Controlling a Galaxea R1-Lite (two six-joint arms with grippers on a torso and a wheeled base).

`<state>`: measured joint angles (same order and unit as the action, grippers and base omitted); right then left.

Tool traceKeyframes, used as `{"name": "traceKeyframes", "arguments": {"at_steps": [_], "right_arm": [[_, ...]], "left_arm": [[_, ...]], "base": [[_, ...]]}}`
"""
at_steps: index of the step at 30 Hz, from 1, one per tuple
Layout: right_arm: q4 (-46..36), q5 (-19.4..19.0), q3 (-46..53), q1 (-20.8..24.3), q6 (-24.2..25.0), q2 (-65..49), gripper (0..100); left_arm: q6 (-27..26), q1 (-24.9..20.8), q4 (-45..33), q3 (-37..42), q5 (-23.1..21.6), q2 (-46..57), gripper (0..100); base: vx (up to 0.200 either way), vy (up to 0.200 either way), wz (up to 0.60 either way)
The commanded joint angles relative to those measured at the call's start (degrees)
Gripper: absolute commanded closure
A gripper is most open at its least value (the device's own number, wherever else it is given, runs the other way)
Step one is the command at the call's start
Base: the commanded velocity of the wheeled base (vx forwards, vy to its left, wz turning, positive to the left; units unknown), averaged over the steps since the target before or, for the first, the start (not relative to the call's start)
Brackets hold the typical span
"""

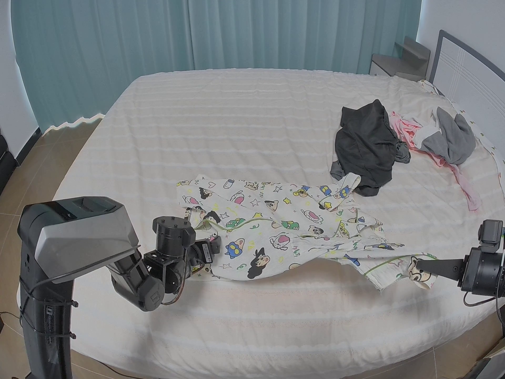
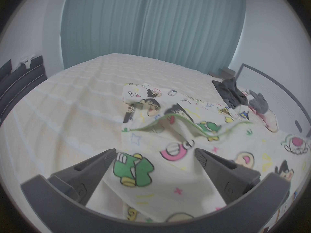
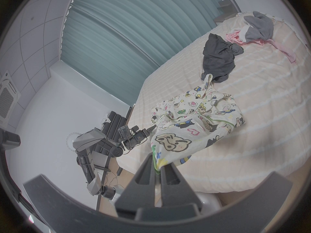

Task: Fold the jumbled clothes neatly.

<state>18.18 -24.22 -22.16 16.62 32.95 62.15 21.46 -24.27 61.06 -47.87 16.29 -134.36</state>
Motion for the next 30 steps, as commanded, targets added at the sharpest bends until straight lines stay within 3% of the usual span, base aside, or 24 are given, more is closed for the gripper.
{"name": "traceKeyframes", "arguments": {"at_steps": [1,11,16,17,19,23,30], "right_arm": [[0.11,-0.04,0.19,0.00,0.01,0.08,100],[0.19,-0.04,0.54,0.00,0.01,0.34,100],[0.11,-0.04,0.63,-0.09,0.01,0.34,100],[0.11,-0.04,0.63,-0.09,0.01,0.34,100],[0.19,-0.04,0.63,-0.09,0.01,0.43,100],[0.19,-0.04,0.45,-0.09,0.01,0.43,100],[0.28,-0.04,0.28,-0.09,0.01,0.61,100]], "left_arm": [[1.40,2.21,0.02,-1.87,0.06,-2.04,0],[4.74,4.50,-0.07,3.31,-1.96,6.22,0],[4.12,3.88,0.20,14.30,-12.33,14.66,0],[4.12,3.88,0.20,14.30,-12.33,14.66,0],[-0.54,3.71,0.11,18.96,-16.02,16.42,0],[-8.89,3.53,0.11,23.35,-16.81,15.80,0],[-9.59,1.07,0.11,22.82,-14.88,8.68,0]], "base": [[0.000,0.000,0.00],[0.000,0.000,0.00],[0.000,0.000,0.00],[0.000,0.000,0.00],[0.000,0.000,0.00],[0.000,0.000,0.00],[0.000,0.000,0.00]]}}
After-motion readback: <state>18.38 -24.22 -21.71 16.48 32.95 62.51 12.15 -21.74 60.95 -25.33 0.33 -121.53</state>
